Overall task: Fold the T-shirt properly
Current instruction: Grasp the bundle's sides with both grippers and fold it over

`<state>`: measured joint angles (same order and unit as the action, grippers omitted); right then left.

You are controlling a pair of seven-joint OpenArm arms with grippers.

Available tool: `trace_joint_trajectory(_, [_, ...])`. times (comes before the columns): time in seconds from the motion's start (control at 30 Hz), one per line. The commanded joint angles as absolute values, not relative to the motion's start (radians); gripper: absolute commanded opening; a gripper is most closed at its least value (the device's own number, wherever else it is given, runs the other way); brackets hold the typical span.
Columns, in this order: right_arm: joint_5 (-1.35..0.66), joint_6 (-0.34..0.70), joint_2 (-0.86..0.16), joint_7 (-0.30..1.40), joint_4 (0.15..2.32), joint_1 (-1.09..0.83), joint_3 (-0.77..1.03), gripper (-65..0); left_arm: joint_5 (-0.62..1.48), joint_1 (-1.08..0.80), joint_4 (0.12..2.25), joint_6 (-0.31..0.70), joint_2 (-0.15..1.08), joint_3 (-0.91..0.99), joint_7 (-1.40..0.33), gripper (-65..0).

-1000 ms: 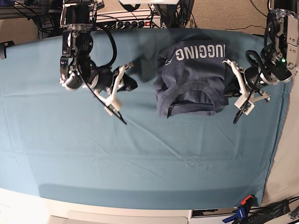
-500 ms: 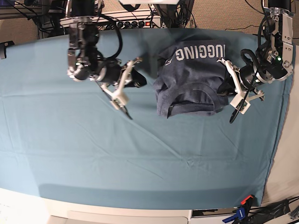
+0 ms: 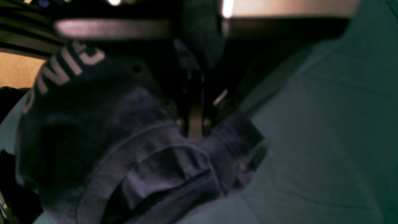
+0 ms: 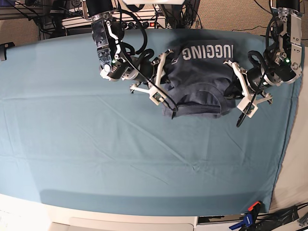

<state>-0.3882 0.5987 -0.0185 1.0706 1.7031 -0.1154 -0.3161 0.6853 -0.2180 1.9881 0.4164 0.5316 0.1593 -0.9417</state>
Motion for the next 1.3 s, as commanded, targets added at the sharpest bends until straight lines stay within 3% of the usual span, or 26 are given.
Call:
trace_joint_trajectory(0.0, [-0.420,0.610,-0.015,1.125,1.714,-0.130,-0.322,-65.0,0.696,-0.208,2.004,0.417,0.543,0.168,-0.917,-65.0])
trace_joint_trajectory(0.23, [-0.604,0.651,-0.053,1.234,1.714,-0.191,-0.322,-65.0,0.696,-0.208,2.004,0.417,0.543,0.168,-0.917,-65.0])
trace_joint_trajectory(0.7, [-0.611,0.651,-0.102,1.216,1.715,-0.157,-0.273,-65.0,0.696,-0.208,2.004,0.418,0.543,0.168,-0.920,-65.0])
trace_joint_trajectory(1.03, [-0.385,0.556,-0.096,1.027,1.707,0.001,-0.255,-65.0,0.692,-0.208,2.004,0.417,0.543,0.168,-0.920,-65.0])
trace_joint_trajectory(1.27, [-0.339,0.514,-0.020,0.962,1.530,0.110,-0.255,-65.0,0.693,-0.209,2.004,0.418,0.543,0.168,-0.926,-65.0])
